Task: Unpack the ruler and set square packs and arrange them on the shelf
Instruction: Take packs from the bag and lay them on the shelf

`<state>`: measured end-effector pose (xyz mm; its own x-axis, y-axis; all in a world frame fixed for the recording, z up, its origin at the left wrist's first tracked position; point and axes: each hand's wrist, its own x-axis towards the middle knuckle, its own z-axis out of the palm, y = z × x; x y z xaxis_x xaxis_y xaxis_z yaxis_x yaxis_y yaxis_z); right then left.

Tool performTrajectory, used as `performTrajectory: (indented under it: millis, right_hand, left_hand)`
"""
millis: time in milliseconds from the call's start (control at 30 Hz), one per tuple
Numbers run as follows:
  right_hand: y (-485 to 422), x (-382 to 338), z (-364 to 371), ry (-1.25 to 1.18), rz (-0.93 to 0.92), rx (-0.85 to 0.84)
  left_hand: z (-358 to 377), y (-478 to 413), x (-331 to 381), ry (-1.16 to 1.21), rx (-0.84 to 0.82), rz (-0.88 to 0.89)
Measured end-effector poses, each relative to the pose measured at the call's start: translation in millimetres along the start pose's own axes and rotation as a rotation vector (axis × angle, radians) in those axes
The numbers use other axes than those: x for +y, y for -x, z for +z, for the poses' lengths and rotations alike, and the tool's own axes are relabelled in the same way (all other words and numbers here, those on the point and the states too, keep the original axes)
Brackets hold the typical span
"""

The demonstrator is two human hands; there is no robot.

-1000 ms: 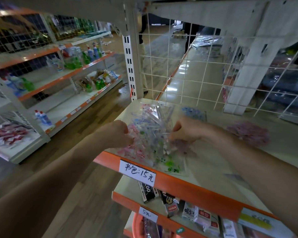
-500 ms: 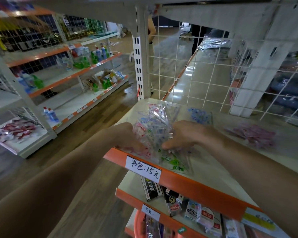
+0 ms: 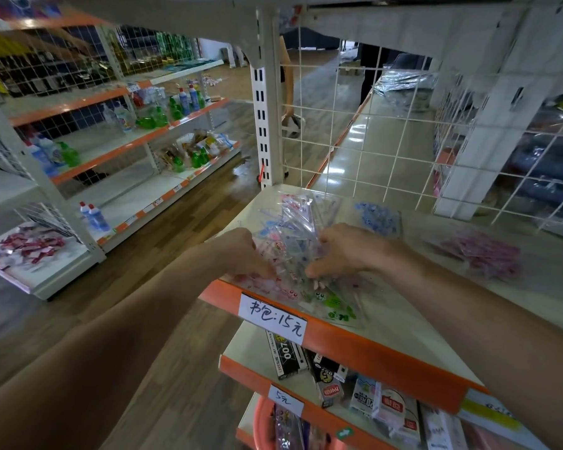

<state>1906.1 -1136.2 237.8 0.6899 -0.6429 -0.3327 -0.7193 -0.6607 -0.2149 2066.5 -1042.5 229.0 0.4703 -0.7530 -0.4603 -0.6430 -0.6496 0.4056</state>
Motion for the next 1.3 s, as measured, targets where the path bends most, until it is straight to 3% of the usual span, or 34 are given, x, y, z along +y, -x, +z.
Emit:
performTrajectory:
  millis: [233,400,533,733,1067,1200,1300]
  right_hand:
    - [0.2,-3.2,0.3,0.003,0.019,-0.015]
    - [4.3,-5.6,-3.7,0.01,0.014,-0.1]
    - [8.9,-14.8,-2.9,0.142,0.015,-0.144]
    - [5.9,-9.7,-0.3,0.085,-0.014,-0.102]
    - [6.3,11.4,-3.8,-0.296,-0.049,-0.162]
    - [6.2,15.2,-6.4,-0.157,-0.038,-0.168]
    - [7.2,7.1,-11.5,-0.059,-0.107,-0.012]
  left_hand:
    - [-0.9,-9.0,4.0,0.033,-0.007,0.003]
    - [4.8,-3.8,9.4,-0.209,-0.063,0.035]
    - [5.1,0.0,14.3,-0.206,-0.043,0.049]
    - [2.4,-5.9,12.8,-0.066,-0.088,0.028]
    - [-17.3,5.2,-4.2,0.408,-0.179,0.012]
    - [-33.0,7.4,-20.6,0.601,-0.15,0.031]
    - [-44.7,9.7,-31.4,0.766,-0.156,0.044]
